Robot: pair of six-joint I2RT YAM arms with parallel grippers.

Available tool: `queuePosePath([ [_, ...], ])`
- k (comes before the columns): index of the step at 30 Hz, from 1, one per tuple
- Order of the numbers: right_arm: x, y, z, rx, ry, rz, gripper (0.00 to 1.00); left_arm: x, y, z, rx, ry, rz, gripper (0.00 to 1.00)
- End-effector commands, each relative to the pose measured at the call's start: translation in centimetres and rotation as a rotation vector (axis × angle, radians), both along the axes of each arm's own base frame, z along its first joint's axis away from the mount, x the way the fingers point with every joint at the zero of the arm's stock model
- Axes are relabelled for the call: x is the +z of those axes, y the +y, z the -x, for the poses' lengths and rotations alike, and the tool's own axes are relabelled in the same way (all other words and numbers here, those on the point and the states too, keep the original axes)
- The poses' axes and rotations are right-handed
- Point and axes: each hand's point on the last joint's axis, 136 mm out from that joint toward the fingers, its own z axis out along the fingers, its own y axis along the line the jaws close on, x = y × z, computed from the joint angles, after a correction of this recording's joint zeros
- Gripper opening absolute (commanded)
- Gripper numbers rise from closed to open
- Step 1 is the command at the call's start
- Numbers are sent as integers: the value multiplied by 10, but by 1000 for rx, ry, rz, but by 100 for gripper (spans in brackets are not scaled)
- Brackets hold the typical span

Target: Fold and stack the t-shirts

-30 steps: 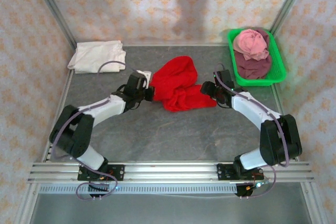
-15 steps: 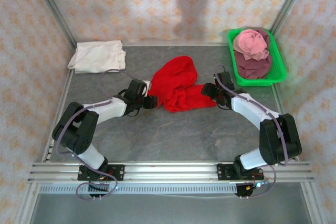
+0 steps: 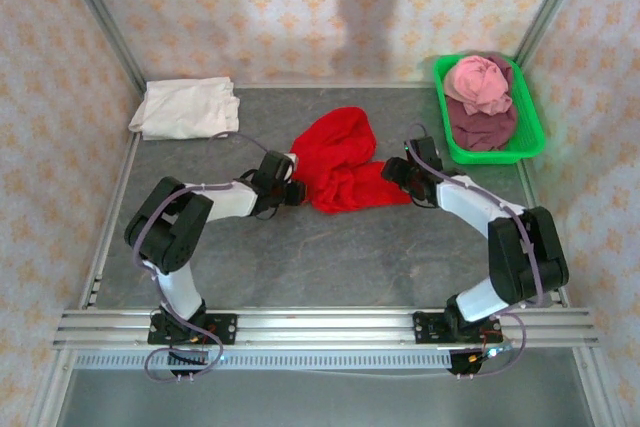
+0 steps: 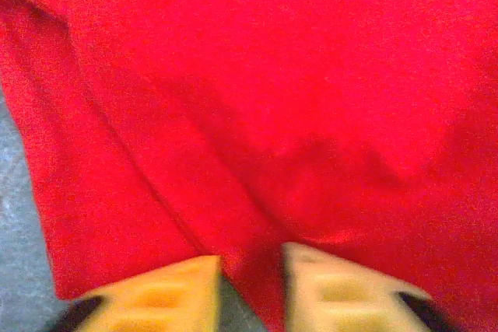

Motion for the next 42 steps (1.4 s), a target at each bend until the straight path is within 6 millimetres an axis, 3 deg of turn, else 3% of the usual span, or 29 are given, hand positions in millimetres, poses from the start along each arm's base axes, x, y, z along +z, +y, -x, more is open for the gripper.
queuePosePath([
  [1, -1, -9, -1, -44, -10, 0, 72, 8, -28, -7, -64, -46, 60, 6],
  [4, -6, -20, 3, -81, 6, 2, 72, 20, -14, -9, -22, -62, 55, 0],
  [11, -20, -41, 12, -131, 52, -22, 72, 68, 33, -6, 104, -152, 53, 0],
  [18, -30, -31, 12, -94, 91, -61, 70, 99, 46, 2, 127, -213, 58, 0],
  [26, -45, -19, 11, -62, 129, -114, 68, 130, 78, 10, 207, -316, 10, 0],
  [31, -60, -5, 3, -20, 138, -172, 48, 141, 94, 14, 267, -357, -13, 0],
  [35, -60, -5, -1, -16, 135, -167, 20, 155, 112, 19, 321, -394, -31, 0],
  [39, -29, -6, -3, -12, 77, -168, 2, 183, 133, 29, 370, -460, -87, 0],
  [42, 7, -10, -2, -9, 5, -157, 0, 205, 150, 38, 404, -505, -127, 0],
])
